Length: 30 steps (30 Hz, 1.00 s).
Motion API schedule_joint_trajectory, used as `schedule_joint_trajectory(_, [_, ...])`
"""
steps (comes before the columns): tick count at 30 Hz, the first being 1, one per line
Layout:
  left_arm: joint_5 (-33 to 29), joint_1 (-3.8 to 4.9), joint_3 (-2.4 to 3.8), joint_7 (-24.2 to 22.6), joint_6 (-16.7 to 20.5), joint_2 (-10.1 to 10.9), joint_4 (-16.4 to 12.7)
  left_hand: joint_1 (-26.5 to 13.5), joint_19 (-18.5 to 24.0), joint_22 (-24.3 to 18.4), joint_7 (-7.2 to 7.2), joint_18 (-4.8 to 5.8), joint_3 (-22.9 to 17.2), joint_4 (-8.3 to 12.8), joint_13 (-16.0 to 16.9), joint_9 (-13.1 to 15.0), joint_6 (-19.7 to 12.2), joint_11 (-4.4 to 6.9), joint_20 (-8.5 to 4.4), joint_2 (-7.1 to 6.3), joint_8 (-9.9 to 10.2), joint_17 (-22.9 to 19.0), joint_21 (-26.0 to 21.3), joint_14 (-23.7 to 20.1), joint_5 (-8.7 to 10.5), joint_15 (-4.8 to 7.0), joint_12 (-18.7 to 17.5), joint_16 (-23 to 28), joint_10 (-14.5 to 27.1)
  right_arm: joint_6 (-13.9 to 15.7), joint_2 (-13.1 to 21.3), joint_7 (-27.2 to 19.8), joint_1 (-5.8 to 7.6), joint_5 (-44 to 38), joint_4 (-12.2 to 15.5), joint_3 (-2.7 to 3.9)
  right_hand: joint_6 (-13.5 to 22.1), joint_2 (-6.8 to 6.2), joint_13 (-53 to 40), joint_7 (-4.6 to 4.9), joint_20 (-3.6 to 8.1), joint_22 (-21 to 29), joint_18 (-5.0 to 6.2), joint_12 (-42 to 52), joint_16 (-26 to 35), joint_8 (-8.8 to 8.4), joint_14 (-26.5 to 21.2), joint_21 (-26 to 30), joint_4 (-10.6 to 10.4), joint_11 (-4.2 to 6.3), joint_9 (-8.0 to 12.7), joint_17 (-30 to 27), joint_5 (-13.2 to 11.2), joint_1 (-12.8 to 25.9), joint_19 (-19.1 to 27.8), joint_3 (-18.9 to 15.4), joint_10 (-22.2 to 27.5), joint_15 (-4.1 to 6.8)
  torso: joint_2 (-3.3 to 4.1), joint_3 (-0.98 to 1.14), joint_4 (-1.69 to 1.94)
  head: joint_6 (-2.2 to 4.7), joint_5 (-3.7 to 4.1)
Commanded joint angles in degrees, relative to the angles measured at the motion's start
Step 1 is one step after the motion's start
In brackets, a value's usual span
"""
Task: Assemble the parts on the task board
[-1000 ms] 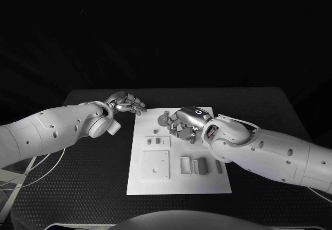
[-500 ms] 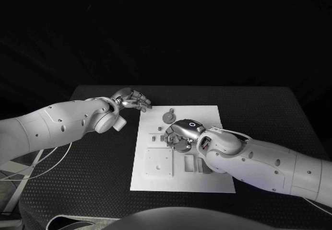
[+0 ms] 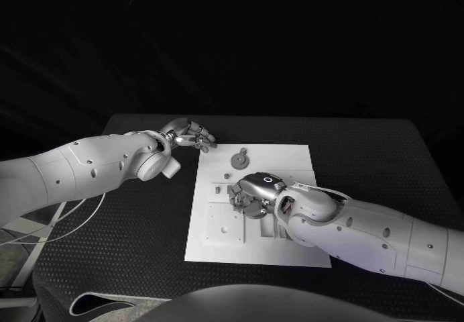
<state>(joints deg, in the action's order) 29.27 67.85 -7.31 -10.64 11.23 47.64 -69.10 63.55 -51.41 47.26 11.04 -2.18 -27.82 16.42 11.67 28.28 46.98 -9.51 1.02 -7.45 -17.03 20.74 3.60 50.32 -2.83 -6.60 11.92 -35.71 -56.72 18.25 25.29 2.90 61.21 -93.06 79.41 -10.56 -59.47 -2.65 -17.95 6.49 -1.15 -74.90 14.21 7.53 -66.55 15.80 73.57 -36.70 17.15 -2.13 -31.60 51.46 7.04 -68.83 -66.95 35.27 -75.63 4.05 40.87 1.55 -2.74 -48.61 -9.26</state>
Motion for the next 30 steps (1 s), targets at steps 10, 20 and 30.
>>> schedule_joint_trajectory(10, [-0.5,0.07,0.05,-0.6,0.0,-0.1,-0.1,0.1,0.2,-0.2,0.17,0.89,0.4,-0.2,-0.1,-0.1,-0.4,0.02,0.24,0.56,-0.2,0.1,0.2,0.0,-0.02,-0.29,0.4,0.2,0.5,-1.1,0.7,-0.5,-0.19,-0.6,1.2,-0.05,-0.2,0.75,-0.1,0.14,0.32,-1.2,0.79,-0.3,0.0,0.20,-0.1,-0.3,-0.3,-0.04,-0.5,0.1,0.3,0.1,0.1,0.2,-0.3,0.16,-0.04,-0.02,-0.04,-0.31,-0.44])
schedule_joint_trajectory(20, [-0.5,0.07,0.05,-0.6,0.0,-0.1,-0.2,0.1,0.2,-0.2,0.17,0.89,0.4,-0.2,-0.1,-0.1,-0.4,0.02,0.25,0.57,-0.2,0.2,0.2,0.0,-0.02,-0.29,0.4,0.3,0.5,-1.6,0.5,-0.6,-0.25,-0.6,1.0,-0.16,-0.2,0.77,-0.1,0.15,0.31,-1.2,0.79,-0.3,0.0,0.21,-0.1,-0.3,-0.3,-0.05,-0.5,0.1,0.3,0.2,0.1,0.2,-0.3,0.15,-0.04,-0.05,-0.05,-0.47,-0.58])
schedule_joint_trajectory(30, [-0.5,0.07,0.05,-0.5,0.0,-0.2,-0.1,0.1,0.2,-0.2,0.17,0.89,0.4,-0.2,-0.1,-0.1,-0.4,0.01,0.25,0.57,-0.2,0.2,0.2,0.0,-0.02,-0.29,0.4,0.3,0.5,-2.0,0.2,-0.7,-0.29,-0.6,0.8,-0.43,-0.2,0.78,-0.2,0.16,0.31,-1.2,0.79,-0.4,0.0,0.20,-0.1,-0.3,-0.3,-0.06,-0.5,0.1,0.3,0.2,0.1,0.2,-0.3,0.14,-0.04,-0.03,-0.01,-0.53,-0.58])
